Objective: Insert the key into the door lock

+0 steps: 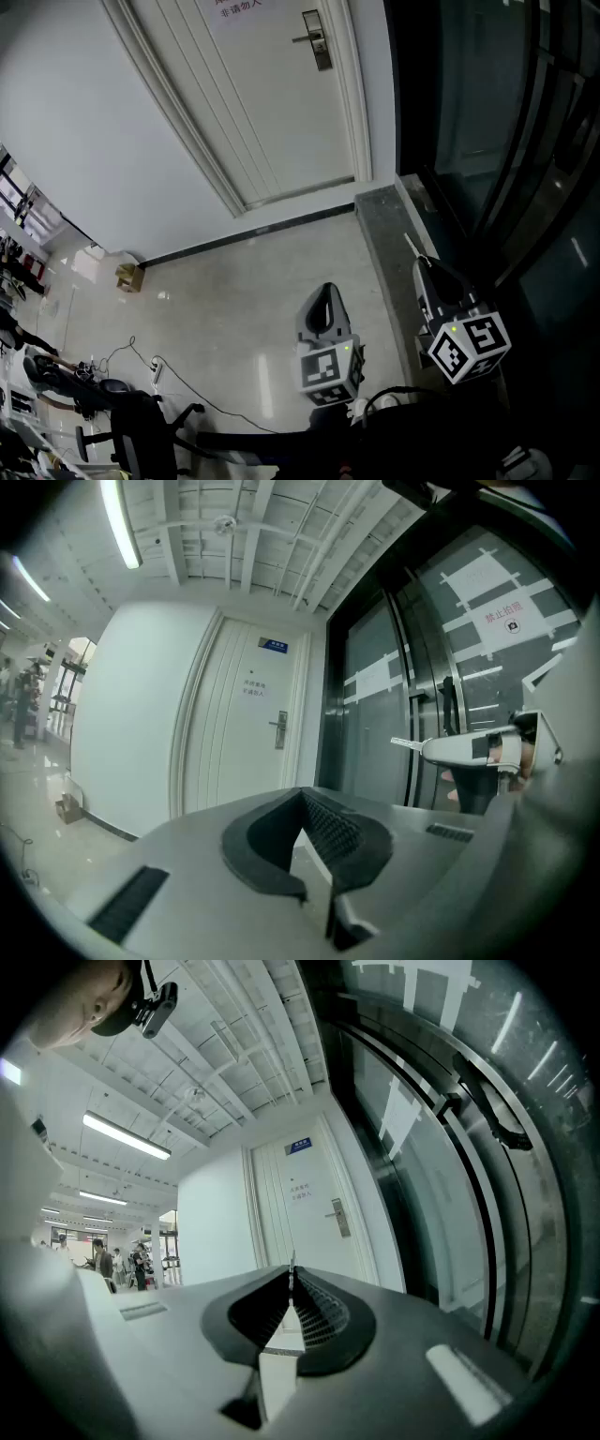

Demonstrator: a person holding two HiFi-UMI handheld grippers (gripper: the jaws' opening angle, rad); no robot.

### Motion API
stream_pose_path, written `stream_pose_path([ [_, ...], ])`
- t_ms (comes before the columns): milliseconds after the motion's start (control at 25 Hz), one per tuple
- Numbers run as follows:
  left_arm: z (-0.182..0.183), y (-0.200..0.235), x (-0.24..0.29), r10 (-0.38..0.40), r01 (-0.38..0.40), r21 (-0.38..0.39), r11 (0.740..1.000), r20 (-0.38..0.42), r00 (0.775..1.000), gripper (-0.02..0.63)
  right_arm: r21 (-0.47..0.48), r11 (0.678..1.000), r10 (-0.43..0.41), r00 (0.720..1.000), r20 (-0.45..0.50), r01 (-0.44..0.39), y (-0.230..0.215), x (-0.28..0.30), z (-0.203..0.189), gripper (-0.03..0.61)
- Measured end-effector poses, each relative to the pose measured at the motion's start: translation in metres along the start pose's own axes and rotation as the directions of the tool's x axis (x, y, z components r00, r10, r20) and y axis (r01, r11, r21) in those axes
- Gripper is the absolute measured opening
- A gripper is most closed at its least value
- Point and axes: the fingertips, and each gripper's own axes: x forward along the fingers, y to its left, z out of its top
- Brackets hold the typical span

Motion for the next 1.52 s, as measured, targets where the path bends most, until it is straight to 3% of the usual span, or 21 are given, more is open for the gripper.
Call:
stream_pose_path([
  [480, 0.002, 0.006, 0.001, -0.01, 0.01, -0.015, 1.0, 0.008, 1.0, 0.001, -0.014, 1.0, -0.002, 1.0, -0.007, 0.002, 0.005, 0.006, -0.003, 0.014],
  [1080, -0.009, 0.068, -0.005, 0.044, -0.045, -0.043, 0.998, -0.016, 0.999, 0.002, 0.001, 0.999, -0.034, 0.999, -0.001, 0.034, 0.028, 0.031, -0.014, 0.012],
  [1320, -0.028, 0.068, 0.018, -0.005, 0.0, -0.074, 0.997, -0.064, 0.998, 0.001, -0.002, 0.998, -0.065, 0.998, -0.027, 0.065, 0.023, 0.046, -0.026, 0.014],
  [1520, -0.035, 0.087, 0.049, 0.023, -0.028, -0.09, 0.996, -0.06, 0.998, 0.002, -0.006, 0.998, -0.061, 0.998, -0.023, 0.061, 0.008, 0.082, -0.035, 0.013],
])
